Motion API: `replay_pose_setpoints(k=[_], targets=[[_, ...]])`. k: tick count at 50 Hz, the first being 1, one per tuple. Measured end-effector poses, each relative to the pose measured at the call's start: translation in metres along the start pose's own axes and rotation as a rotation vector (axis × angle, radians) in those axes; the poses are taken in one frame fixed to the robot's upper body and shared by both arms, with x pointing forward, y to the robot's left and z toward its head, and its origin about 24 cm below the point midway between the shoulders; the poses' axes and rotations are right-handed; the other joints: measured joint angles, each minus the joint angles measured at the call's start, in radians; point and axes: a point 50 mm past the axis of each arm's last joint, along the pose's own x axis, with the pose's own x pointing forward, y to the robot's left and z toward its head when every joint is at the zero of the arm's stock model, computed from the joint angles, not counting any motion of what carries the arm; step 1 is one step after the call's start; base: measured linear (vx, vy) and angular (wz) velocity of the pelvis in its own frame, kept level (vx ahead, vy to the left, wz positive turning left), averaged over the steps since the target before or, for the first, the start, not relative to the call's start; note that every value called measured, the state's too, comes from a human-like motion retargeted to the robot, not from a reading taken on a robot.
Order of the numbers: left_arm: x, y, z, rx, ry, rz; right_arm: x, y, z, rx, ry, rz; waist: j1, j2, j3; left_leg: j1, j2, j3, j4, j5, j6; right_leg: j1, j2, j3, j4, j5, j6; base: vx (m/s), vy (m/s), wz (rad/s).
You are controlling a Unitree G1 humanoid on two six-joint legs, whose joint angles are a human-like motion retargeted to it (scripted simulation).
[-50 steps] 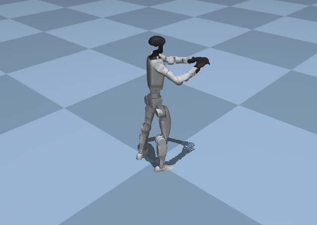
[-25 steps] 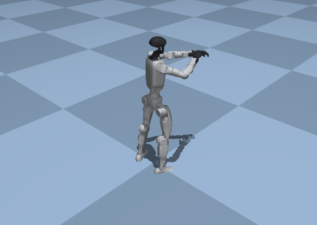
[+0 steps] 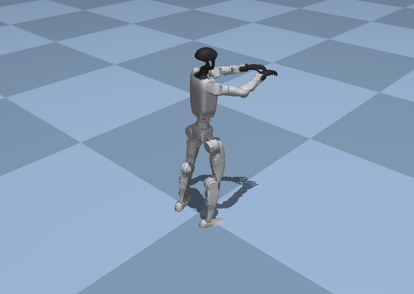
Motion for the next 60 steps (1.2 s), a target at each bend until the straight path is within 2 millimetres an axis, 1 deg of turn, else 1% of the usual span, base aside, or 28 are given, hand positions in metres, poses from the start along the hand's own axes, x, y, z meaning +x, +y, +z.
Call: replay_pose_setpoints(k=[2, 3, 5, 8, 11, 13, 15, 18, 20, 22, 26, 30, 32, 34, 36, 38, 40, 42, 45, 47, 50, 55, 58, 60], targets=[[-0.008, -0.002, 0.026, 0.001, -0.145, 0.011, 0.003, 0.009, -0.019, 0.017, 0.1, -0.008, 0.04, -0.004, -0.008, -0.002, 0.002, -0.014, 0.004, -0.002, -0.001, 0.006, -0.002, -0.012, 0.006, -0.006, -0.006, 0.06, 0.0, 0.38], [-0.013, -0.004, 0.039, -0.001, -0.219, 0.004, 0.003, 0.013, -0.028, 0.001, 0.14, 0.0, 0.06, -0.006, -0.013, -0.004, 0.003, -0.022, 0.006, -0.002, -0.002, 0.009, -0.003, -0.019, 0.008, -0.007, -0.007, 0.06, 0.01, 0.38], [-0.026, -0.008, 0.061, -0.016, -0.346, -0.003, 0.001, 0.02, -0.044, 0.028, 0.206, 0.015, 0.1, -0.009, -0.021, -0.007, 0.005, -0.037, 0.012, -0.005, -0.005, 0.016, -0.005, -0.032, 0.011, -0.01, -0.008, 0.06, 0.01, 0.38], [-0.046, -0.012, 0.083, -0.032, -0.49, 0.001, -0.005, 0.029, -0.063, 0.052, 0.287, 0.017, 0.154, -0.015, -0.031, -0.011, 0.007, -0.057, 0.019, -0.009, -0.007, 0.028, -0.007, -0.051, 0.011, -0.013, -0.009, 0.05, 0.01, 0.36], [-0.063, -0.016, 0.091, -0.052, -0.566, -0.003, -0.011, 0.038, -0.074, 0.05, 0.324, 0.025, 0.196, -0.021, -0.037, -0.015, 0.007, -0.077, 0.024, -0.012, -0.008, 0.04, -0.009, -0.07, 0.008, -0.014, -0.01, 0.05, 0.02, 0.34], [-0.07, -0.019, 0.09, -0.067, -0.575, -0.007, -0.014, 0.043, -0.075, 0.031, 0.317, 0.037, 0.217, -0.026, -0.039, -0.017, 0.007, -0.09, 0.027, -0.013, -0.008, 0.048, -0.012, -0.082, 0.005, -0.015, -0.009, 0.04, 0.02, 0.33], [-0.075, -0.023, 0.083, -0.082, -0.552, -0.012, -0.016, 0.047, -0.071, 0.004, 0.28, 0.053, 0.233, -0.03, -0.039, -0.019, 0.005, -0.102, 0.029, -0.014, -0.007, 0.056, -0.014, -0.095, 0.003, -0.016, -0.008, 0.03, 0.02, 0.32], [-0.077, -0.029, 0.066, -0.108, -0.465, -0.023, -0.019, 0.05, -0.053, -0.008, 0.167, 0.073, 0.246, -0.036, -0.034, -0.022, 0.001, -0.12, 0.03, -0.015, -0.004, 0.067, -0.019, -0.113, -0.001, -0.017, -0.004, 0.02, 0.02, 0.3], [-0.077, -0.032, 0.051, -0.123, -0.392, -0.038, -0.024, 0.05, -0.033, 0.0, 0.057, 0.084, 0.249, -0.04, -0.03, -0.024, -0.002, -0.131, 0.03, -0.014, -0.001, 0.073, -0.023, -0.125, -0.002, -0.018, -0.002, 0.01, 0.03, 0.28], [-0.076, -0.033, 0.033, -0.125, -0.303, -0.038, -0.032, 0.048, -0.008, 0.045, -0.078, 0.089, 0.246, -0.042, -0.023, -0.025, -0.006, -0.141, 0.029, -0.013, 0.001, 0.078, -0.027, -0.135, -0.004, -0.02, 0.0, 0.01, 0.03, 0.26], [-0.074, -0.032, -0.007, -0.091, -0.121, -0.073, -0.063, 0.042, 0.047, 0.165, -0.379, 0.13, 0.229, -0.044, -0.01, -0.028, -0.015, -0.158, 0.025, -0.01, 0.004, 0.086, -0.036, -0.152, -0.006, -0.022, 0.008, 0.0, 0.03, 0.22], [-0.07, -0.02, -0.057, 0.011, 0.095, -0.047, -0.101, 0.035, 0.093, 0.309, -0.643, 0.095, 0.194, -0.048, -0.001, -0.031, -0.026, -0.168, 0.017, -0.004, 0.006, 0.087, -0.045, -0.161, -0.009, -0.023, 0.014, 0.0, 0.0, 0.0], [-0.071, -0.011, -0.087, 0.078, 0.221, -0.011, -0.118, 0.031, 0.109, 0.376, -0.746, 0.045, 0.17, -0.048, 0.003, -0.031, -0.031, -0.169, 0.011, 0.0, 0.006, 0.087, -0.048, -0.162, -0.012, -0.023, 0.017, 0.0, 0.0, 0.0], [-0.077, -0.004, -0.117, 0.144, 0.354, 0.02, -0.132, 0.026, 0.12, 0.433, -0.831, -0.013, 0.144, -0.047, 0.007, -0.03, -0.036, -0.167, 0.006, 0.004, 0.004, 0.085, -0.052, -0.16, -0.016, -0.023, 0.02, -0.01, 0.03, -0.04], [-0.088, 0.003, -0.145, 0.196, 0.484, 0.037, -0.143, 0.022, 0.127, 0.473, -0.892, -0.066, 0.118, -0.045, 0.011, -0.029, -0.041, -0.162, 0.001, 0.007, 0.002, 0.083, -0.055, -0.155, -0.02, -0.021, 0.023, -0.03, 0.05, -0.16], [-0.104, 0.007, -0.169, 0.225, 0.601, 0.04, -0.15, 0.019, 0.128, 0.494, -0.923, -0.104, 0.094, -0.043, 0.014, -0.028, -0.045, -0.155, -0.004, 0.01, 0.001, 0.079, -0.057, -0.148, -0.025, -0.018, 0.026, -0.03, 0.05, -0.22], [-0.121, 0.009, -0.186, 0.233, 0.688, 0.031, -0.152, 0.018, 0.125, 0.496, -0.916, -0.126, 0.076, -0.039, 0.015, -0.027, -0.048, -0.145, -0.006, 0.012, -0.001, 0.075, -0.059, -0.138, -0.03, -0.014, 0.027, -0.03, 0.05, -0.29], [-0.136, 0.011, -0.196, 0.236, 0.719, 0.029, -0.148, 0.018, 0.115, 0.475, -0.869, -0.148, 0.066, -0.035, 0.017, -0.026, -0.05, -0.133, -0.008, 0.012, -0.002, 0.069, -0.058, -0.127, -0.034, -0.009, 0.027, -0.03, 0.05, -0.33], [-0.15, 0.018, -0.195, 0.25, 0.671, 0.047, -0.134, 0.018, 0.092, 0.412, -0.74, -0.189, 0.066, -0.032, 0.023, -0.024, -0.051, -0.115, -0.008, 0.01, -0.004, 0.061, -0.058, -0.109, -0.038, -0.002, 0.027, -0.02, 0.05, -0.33], [-0.154, 0.019, -0.185, 0.255, 0.589, 0.066, -0.121, 0.02, 0.071, 0.359, -0.621, -0.216, 0.076, -0.033, 0.024, -0.022, -0.052, -0.104, -0.005, 0.006, -0.006, 0.057, -0.058, -0.098, -0.039, 0.002, 0.027, -0.01, 0.05, -0.29], [-0.156, 0.016, -0.159, 0.247, 0.433, 0.091, -0.102, 0.024, 0.034, 0.274, -0.426, -0.248, 0.106, -0.038, 0.021, -0.021, -0.05, -0.09, 0.0, -0.002, -0.009, 0.052, -0.057, -0.085, -0.039, 0.006, 0.026, -0.01, 0.04, -0.22], [-0.161, -0.003, -0.11, 0.197, 0.19, 0.088, -0.076, 0.029, -0.025, 0.141, -0.13, -0.275, 0.172, -0.048, 0.008, -0.021, -0.047, -0.083, 0.009, -0.014, -0.014, 0.051, -0.055, -0.078, -0.036, 0.007, 0.021, 0.0, 0.0, 0.0], [-0.167, -0.017, -0.088, 0.16, 0.084, 0.052, -0.066, 0.03, -0.052, 0.071, -0.004, -0.263, 0.21, -0.057, -0.001, -0.023, -0.046, -0.09, 0.011, -0.018, -0.016, 0.054, -0.055, -0.085, -0.035, 0.006, 0.018, 0.0, 0.0, 0.07], [-0.172, -0.028, -0.078, 0.132, 0.037, 0.015, -0.062, 0.031, -0.068, 0.036, 0.062, -0.233, 0.233, -0.064, -0.007, -0.025, -0.045, -0.098, 0.011, -0.018, -0.018, 0.058, -0.056, -0.094, -0.035, 0.006, 0.016, 0.01, 0.01, 0.26]])
